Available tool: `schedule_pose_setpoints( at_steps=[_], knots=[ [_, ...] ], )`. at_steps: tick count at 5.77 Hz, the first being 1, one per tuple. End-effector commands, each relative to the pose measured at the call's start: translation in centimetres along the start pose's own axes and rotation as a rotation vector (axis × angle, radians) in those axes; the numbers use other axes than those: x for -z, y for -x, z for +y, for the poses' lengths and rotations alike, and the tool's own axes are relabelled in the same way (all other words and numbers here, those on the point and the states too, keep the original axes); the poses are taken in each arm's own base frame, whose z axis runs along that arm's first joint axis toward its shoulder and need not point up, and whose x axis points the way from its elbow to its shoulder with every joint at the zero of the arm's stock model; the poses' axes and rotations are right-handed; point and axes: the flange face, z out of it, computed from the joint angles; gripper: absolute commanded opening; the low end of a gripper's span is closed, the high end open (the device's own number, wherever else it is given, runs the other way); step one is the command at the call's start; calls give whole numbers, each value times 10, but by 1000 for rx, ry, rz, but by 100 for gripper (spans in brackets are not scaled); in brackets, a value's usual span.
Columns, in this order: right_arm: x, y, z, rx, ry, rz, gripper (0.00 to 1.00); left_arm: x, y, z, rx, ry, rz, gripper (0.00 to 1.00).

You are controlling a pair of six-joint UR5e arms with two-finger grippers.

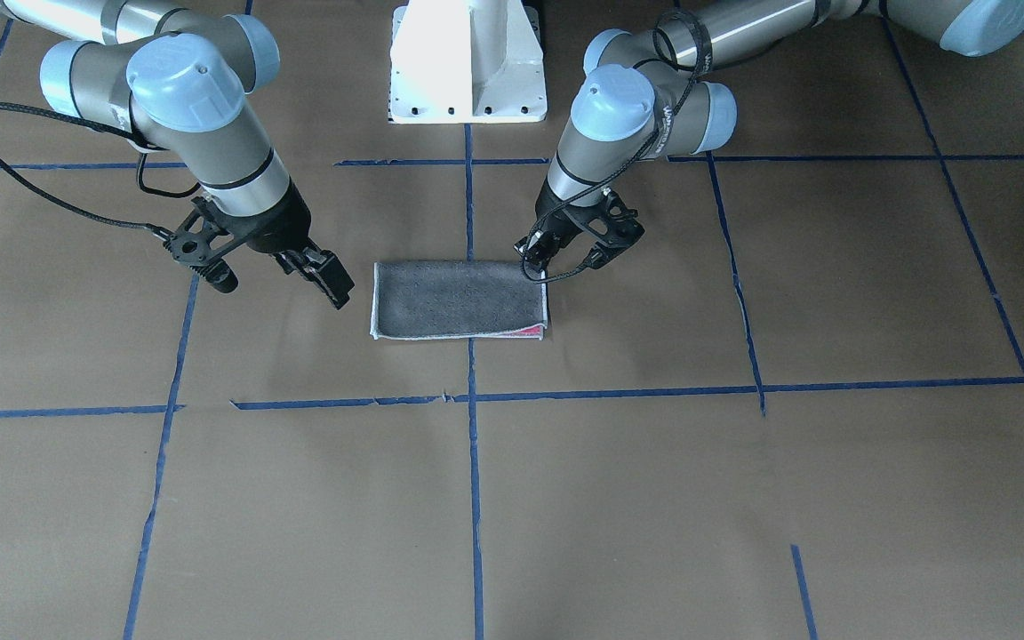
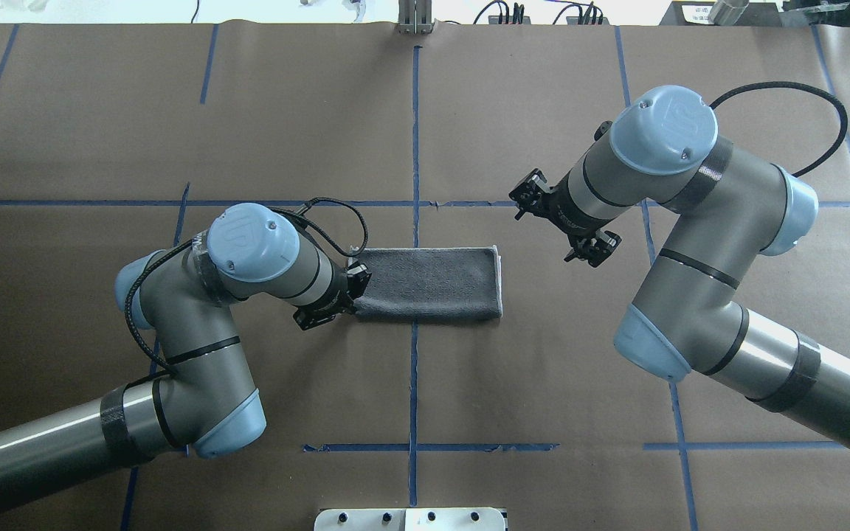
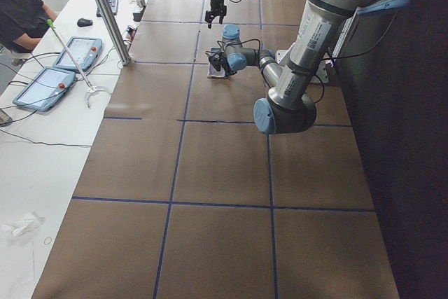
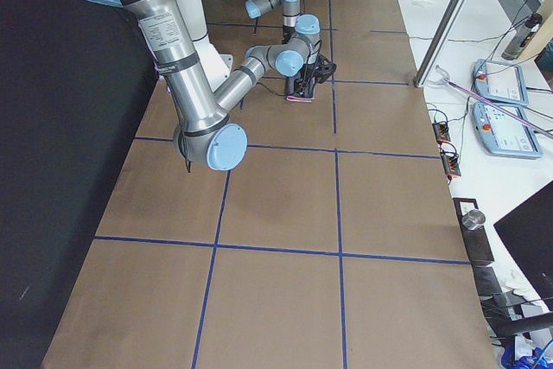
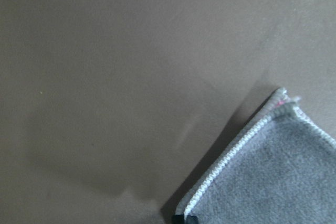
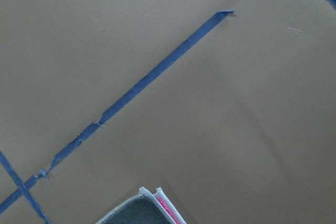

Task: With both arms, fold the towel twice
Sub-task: 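Release the towel, move left gripper to strip's end while right withdraws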

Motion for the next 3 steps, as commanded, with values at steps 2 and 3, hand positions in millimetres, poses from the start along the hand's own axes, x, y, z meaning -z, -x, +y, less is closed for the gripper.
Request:
schedule_pose_setpoints(
  at_steps=[2,3],
  knots=[
    [10,1,-7,-6,0,-9,99,44,-16,-3,9,-31,-6,0],
    [37,-29,-32,7,17,-14,100,54,-52,18,-5,-15,30,0]
  ],
)
